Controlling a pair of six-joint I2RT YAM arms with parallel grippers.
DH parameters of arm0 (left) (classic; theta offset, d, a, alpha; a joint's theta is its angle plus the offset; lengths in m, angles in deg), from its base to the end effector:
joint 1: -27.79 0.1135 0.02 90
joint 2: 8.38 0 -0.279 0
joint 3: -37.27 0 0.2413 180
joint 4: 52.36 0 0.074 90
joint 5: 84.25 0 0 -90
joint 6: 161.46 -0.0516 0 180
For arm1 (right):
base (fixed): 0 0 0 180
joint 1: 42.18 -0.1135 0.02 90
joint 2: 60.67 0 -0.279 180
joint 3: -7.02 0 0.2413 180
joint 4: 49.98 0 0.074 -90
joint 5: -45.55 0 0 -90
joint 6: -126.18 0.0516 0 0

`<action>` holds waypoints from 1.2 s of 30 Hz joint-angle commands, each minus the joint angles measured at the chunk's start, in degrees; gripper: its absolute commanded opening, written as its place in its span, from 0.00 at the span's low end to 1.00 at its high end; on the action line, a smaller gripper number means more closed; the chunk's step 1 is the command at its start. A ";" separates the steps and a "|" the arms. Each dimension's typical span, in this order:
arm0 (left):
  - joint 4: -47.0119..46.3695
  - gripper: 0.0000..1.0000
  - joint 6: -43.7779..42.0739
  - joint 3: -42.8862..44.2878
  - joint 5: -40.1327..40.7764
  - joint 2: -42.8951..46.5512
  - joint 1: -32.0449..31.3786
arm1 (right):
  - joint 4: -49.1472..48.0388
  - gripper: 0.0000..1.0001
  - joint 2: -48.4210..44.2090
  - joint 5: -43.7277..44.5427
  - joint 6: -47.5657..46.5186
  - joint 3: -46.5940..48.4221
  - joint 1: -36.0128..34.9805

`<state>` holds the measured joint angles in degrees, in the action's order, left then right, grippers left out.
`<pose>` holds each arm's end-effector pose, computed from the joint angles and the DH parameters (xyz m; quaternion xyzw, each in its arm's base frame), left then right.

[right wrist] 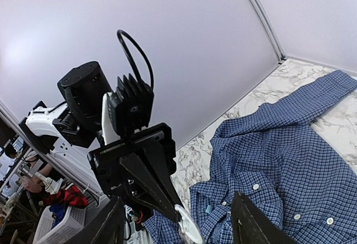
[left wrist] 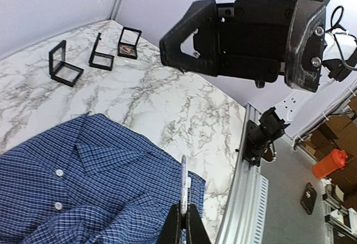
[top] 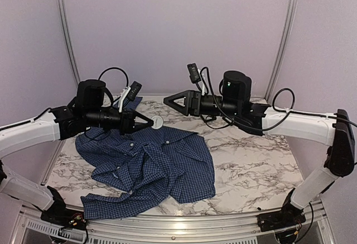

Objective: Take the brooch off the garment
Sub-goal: Turn over the brooch.

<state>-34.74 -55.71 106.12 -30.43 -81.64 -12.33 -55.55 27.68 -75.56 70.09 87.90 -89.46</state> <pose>0.2002 -0.2085 0.3187 0.3360 0.7338 -0.4764 0.3488 0.2310 0.2894 0.3571 -0.2658 0.6660 0.5822 0.3832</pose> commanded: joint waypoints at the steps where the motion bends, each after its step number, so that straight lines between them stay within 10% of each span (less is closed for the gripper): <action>1: 3.68 0.00 -11.76 3.61 14.26 4.28 -0.84 | 4.04 0.62 -1.59 2.75 0.68 1.45 0.73; 12: -2.53 0.00 -40.22 4.57 49.07 9.72 -10.54 | 8.95 0.59 -1.20 4.69 4.22 6.43 1.15; 22: -26.22 0.00 -76.48 -3.17 74.44 7.74 -24.98 | 11.14 0.55 0.50 2.96 7.36 10.73 1.09; 36: -68.93 0.00 -119.39 -13.51 86.29 -5.28 -30.46 | 12.64 0.45 4.18 -1.10 9.79 14.33 1.13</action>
<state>-87.31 -161.23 93.88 51.77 -83.50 -42.19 -44.49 29.91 -74.62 78.42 99.79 -88.77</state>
